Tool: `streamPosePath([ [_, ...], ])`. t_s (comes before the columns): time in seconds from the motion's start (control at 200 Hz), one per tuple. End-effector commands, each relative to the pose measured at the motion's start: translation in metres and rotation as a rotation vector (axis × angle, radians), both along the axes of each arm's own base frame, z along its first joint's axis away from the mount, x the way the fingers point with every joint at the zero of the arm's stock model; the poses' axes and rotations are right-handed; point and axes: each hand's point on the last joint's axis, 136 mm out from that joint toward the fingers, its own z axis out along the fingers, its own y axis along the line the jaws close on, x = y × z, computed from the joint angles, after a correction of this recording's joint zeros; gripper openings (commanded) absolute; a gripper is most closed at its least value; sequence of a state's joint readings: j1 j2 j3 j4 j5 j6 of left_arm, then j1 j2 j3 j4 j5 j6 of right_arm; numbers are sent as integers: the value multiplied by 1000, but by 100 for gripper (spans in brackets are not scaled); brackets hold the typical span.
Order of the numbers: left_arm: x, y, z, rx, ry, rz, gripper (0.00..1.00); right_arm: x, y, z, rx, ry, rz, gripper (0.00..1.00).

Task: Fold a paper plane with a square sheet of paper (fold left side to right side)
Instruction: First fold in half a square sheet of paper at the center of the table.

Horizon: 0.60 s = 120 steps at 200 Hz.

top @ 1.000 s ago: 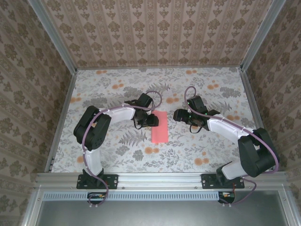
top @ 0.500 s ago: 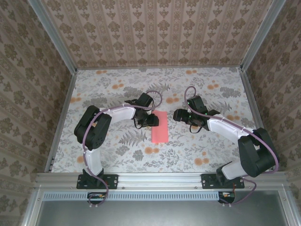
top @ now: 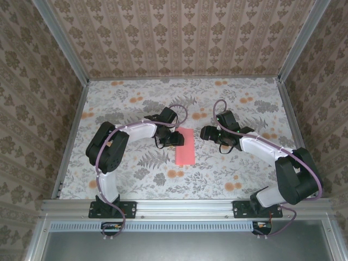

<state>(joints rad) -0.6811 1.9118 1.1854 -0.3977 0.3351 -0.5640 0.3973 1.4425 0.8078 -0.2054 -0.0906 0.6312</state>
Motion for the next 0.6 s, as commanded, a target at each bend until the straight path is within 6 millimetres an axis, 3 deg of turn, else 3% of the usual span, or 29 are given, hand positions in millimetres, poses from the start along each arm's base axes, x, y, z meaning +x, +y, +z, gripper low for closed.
streamPosePath([
  [0.0, -6, 9, -30, 79, 31, -1, 44, 0, 2, -1, 12, -2, 12, 79],
  [0.595, -4, 13, -31, 76, 31, 27, 42, -1, 2, 1, 18, -3, 15, 79],
])
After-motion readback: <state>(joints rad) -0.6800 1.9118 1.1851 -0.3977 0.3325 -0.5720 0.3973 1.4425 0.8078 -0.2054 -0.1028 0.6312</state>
